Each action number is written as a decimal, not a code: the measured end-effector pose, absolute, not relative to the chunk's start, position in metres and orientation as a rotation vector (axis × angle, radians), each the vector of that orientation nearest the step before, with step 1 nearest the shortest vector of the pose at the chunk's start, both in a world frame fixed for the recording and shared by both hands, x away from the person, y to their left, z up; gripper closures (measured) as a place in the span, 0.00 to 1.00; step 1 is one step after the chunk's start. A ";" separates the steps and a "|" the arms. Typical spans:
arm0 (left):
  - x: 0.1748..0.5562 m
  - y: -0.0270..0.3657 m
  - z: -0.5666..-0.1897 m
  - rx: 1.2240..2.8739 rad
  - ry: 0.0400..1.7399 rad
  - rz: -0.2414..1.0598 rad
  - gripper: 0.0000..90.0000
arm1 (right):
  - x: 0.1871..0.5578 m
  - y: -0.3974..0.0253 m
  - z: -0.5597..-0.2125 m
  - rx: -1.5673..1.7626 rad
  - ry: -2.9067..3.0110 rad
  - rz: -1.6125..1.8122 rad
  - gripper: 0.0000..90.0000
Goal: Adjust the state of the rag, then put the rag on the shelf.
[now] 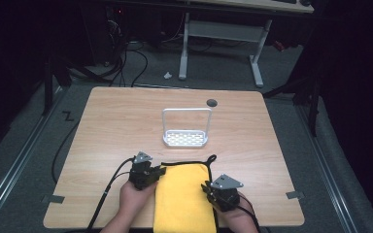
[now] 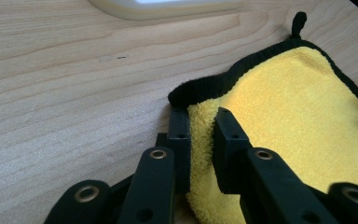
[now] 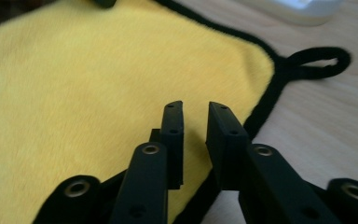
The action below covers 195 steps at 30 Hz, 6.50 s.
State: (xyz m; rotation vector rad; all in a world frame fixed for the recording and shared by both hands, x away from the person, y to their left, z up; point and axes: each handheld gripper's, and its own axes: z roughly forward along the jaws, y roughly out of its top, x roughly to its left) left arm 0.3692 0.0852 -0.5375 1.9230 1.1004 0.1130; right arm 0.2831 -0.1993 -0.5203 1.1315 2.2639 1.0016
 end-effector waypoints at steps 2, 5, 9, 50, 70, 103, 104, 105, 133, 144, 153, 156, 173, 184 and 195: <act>0.368 0.085 -0.538 1.922 1.100 0.118 0.88 | 0.290 -0.204 -0.517 1.180 2.214 1.026 0.79; 0.370 0.087 -0.538 1.912 1.107 0.099 0.88 | 0.309 -0.204 -0.514 1.233 2.169 0.997 0.66; 0.369 0.087 -0.538 1.914 1.109 0.100 0.87 | 0.340 -0.198 -0.516 1.292 2.151 0.964 0.48; 0.352 0.089 -0.510 1.776 1.060 0.207 0.92 | 0.319 -0.187 -0.503 1.217 2.055 1.147 0.87; 0.350 0.092 -0.457 1.674 0.934 0.303 0.92 | 0.313 -0.184 -0.460 1.087 1.905 1.202 0.87; 0.363 0.088 -0.334 1.534 0.729 0.522 0.93 | 0.325 -0.185 -0.348 0.926 1.680 1.322 0.87; 0.363 0.088 -0.332 1.530 0.725 0.523 0.93 | 0.325 -0.185 -0.345 0.923 1.677 1.322 0.87; 0.364 0.088 -0.330 1.527 0.722 0.526 0.93 | 0.326 -0.186 -0.342 0.917 1.674 1.325 0.87; 0.434 0.084 -0.321 1.575 0.741 0.572 0.93 | 0.386 -0.189 -0.322 0.943 1.684 1.299 0.87; 0.477 0.073 -0.323 1.626 0.751 0.646 0.93 | 0.438 -0.195 -0.323 1.007 1.715 1.279 0.87; 0.507 0.073 -0.335 1.668 0.788 0.613 0.92 | 0.473 -0.201 -0.332 1.010 1.754 1.261 0.86; 0.517 0.074 -0.346 1.683 0.826 0.563 0.92 | 0.484 -0.201 -0.341 1.018 1.793 1.232 0.86; 0.522 0.080 -0.394 1.729 0.918 0.407 0.94 | 0.493 -0.203 -0.382 1.042 1.916 1.168 0.86; 0.521 0.084 -0.414 1.735 0.936 0.353 0.94 | 0.493 -0.210 -0.394 1.082 1.917 1.213 0.86; 0.517 0.084 -0.423 1.754 0.950 0.318 0.94 | 0.493 -0.215 -0.398 1.097 1.934 1.210 0.88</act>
